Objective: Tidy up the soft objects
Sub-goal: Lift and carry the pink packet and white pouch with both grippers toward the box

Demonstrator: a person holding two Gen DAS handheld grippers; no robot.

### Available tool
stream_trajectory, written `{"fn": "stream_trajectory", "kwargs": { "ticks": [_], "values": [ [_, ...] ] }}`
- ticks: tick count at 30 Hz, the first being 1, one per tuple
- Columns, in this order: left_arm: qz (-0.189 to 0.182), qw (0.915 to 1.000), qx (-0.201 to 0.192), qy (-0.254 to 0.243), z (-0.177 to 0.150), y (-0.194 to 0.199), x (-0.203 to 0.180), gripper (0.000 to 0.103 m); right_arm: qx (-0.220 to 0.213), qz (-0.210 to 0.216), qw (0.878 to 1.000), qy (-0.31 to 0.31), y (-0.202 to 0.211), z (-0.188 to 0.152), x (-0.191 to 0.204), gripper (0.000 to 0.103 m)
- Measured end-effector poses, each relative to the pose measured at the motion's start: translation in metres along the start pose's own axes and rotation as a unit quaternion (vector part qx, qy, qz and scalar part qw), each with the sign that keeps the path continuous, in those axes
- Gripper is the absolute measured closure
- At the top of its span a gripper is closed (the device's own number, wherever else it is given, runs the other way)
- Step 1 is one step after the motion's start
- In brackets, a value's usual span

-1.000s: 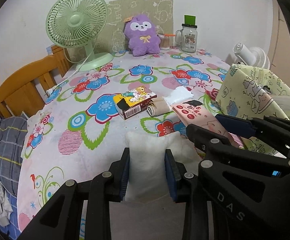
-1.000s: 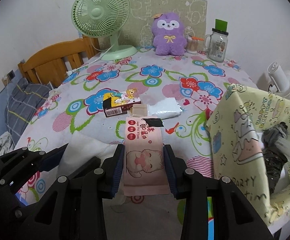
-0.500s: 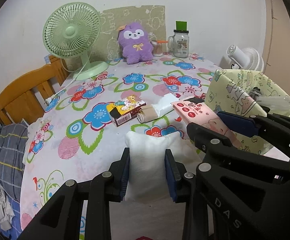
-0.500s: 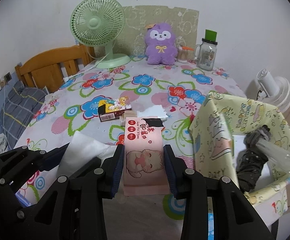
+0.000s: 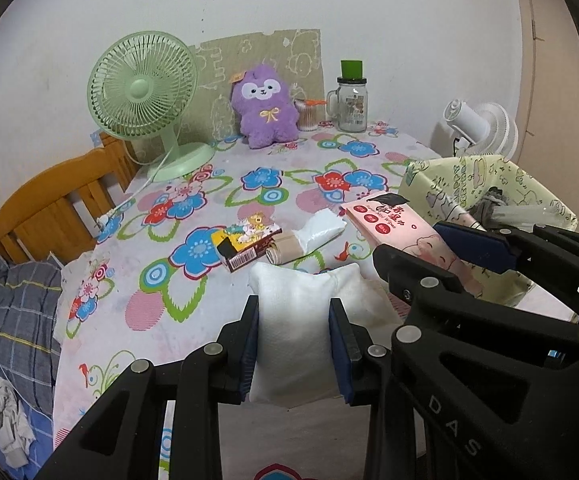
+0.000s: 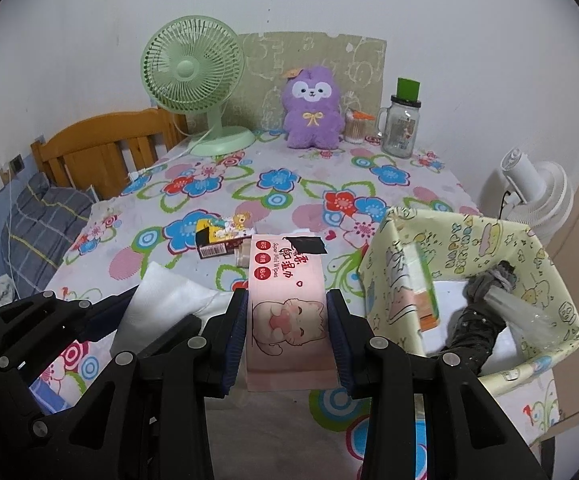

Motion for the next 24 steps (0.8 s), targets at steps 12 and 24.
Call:
{"fn": "stream_trajectory", "kwargs": {
  "ticks": [12, 24],
  "values": [
    [0.009, 0.9998, -0.017, -0.006, 0.018, 0.018, -0.007, 0.071, -0.020, 0.003, 1.000, -0.004, 0.018, 0.016, -0.009, 0.061],
    [0.000, 0.9994, -0.035, -0.007, 0.040, 0.028, -0.028, 0.071, -0.037, -0.002, 0.999, -0.008, 0.035, 0.030, -0.035, 0.061]
  ]
}}
Point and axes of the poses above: each gripper's, at about its wrist camera, not at the fingertips, and y roughly against the way its jaws point, x to its left, z to its top, the point moved 9 cm from there along -y, roughly the way its jaws point, and after that the axes turned 5 degrees about y, right-handed, at the moved point
